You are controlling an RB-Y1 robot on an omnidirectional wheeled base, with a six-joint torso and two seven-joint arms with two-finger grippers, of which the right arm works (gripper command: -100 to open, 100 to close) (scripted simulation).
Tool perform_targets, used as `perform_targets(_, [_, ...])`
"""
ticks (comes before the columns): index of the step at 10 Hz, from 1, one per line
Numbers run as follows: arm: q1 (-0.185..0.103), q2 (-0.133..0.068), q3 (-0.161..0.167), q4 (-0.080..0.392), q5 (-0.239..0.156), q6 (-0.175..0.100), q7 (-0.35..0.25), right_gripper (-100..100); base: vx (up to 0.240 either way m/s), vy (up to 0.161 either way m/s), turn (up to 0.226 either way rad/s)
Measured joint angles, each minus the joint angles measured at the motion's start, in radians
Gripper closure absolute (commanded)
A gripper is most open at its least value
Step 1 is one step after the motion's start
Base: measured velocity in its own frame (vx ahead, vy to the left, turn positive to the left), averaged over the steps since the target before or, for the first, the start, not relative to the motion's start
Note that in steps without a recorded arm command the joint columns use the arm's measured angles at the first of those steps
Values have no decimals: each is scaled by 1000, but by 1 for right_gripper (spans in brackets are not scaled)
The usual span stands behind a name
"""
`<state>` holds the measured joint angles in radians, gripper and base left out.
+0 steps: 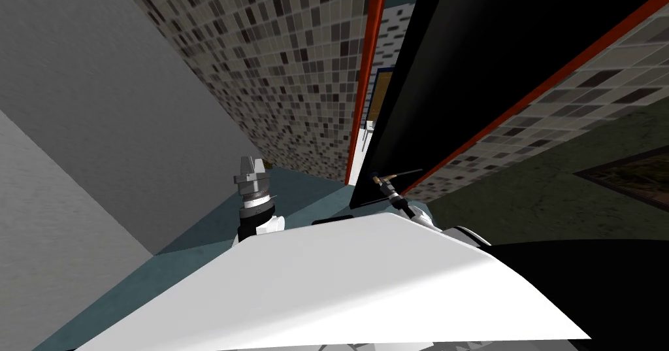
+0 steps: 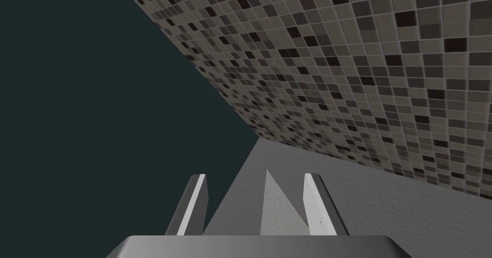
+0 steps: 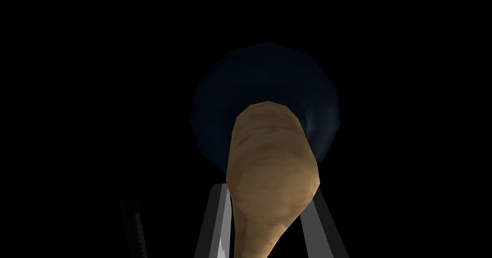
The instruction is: Pull the door open
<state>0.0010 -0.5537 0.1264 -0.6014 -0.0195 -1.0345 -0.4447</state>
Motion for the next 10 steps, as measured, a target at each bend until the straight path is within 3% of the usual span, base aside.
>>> perform_targets(4, [24,-38,15,46,1,-97,-29,100,-140,-54,106])
perform_targets(7, [28,-42,22,66,3,-125,-38,100,-179,-94,180])
perform_targets(9, [57,-52,21,37,2,-131,-40,100,-177,-77,108])
perform_targets(10, [55,-52,24,48,4,-140,-42,100,-136,-114,162])
